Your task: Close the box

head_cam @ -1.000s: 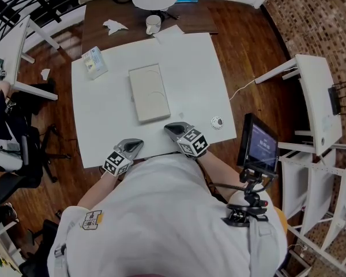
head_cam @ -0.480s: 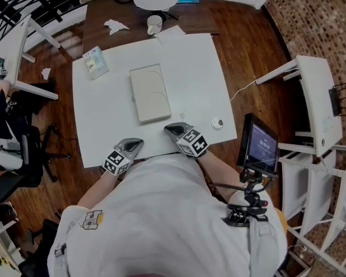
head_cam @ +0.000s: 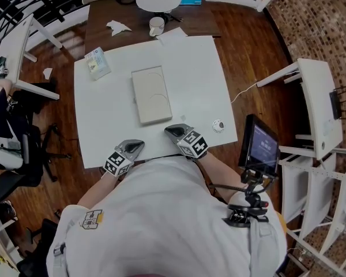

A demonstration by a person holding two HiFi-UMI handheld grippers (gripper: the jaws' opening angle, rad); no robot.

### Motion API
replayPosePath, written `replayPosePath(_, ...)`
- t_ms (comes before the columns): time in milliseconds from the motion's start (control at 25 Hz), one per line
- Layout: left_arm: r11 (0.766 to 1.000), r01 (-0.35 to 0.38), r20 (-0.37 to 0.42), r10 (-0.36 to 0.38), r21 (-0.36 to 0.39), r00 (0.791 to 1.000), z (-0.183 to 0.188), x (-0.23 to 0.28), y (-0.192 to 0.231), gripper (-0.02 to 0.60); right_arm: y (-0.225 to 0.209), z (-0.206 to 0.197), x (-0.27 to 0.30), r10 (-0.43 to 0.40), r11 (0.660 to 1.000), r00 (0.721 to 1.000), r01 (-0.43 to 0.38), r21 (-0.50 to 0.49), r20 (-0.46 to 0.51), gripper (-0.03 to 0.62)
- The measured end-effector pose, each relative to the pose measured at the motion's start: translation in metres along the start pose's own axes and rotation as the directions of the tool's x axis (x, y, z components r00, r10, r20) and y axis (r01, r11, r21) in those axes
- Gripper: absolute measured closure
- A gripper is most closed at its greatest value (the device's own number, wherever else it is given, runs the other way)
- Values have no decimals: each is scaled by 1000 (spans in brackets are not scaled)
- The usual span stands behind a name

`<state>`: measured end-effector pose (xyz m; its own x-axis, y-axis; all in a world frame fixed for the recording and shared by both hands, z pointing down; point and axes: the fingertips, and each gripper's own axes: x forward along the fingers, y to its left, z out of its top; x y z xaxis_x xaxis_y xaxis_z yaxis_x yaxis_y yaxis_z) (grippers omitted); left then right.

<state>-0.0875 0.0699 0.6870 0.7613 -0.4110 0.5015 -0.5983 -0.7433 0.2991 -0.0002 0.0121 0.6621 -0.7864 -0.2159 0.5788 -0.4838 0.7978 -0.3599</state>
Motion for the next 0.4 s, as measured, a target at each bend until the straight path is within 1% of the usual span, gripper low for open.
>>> replayPosePath(400,1000,16,-11,-16,-14,1000,0,2,-1,581,-3,7,4,12,1000,1000,-12,-6,0,594)
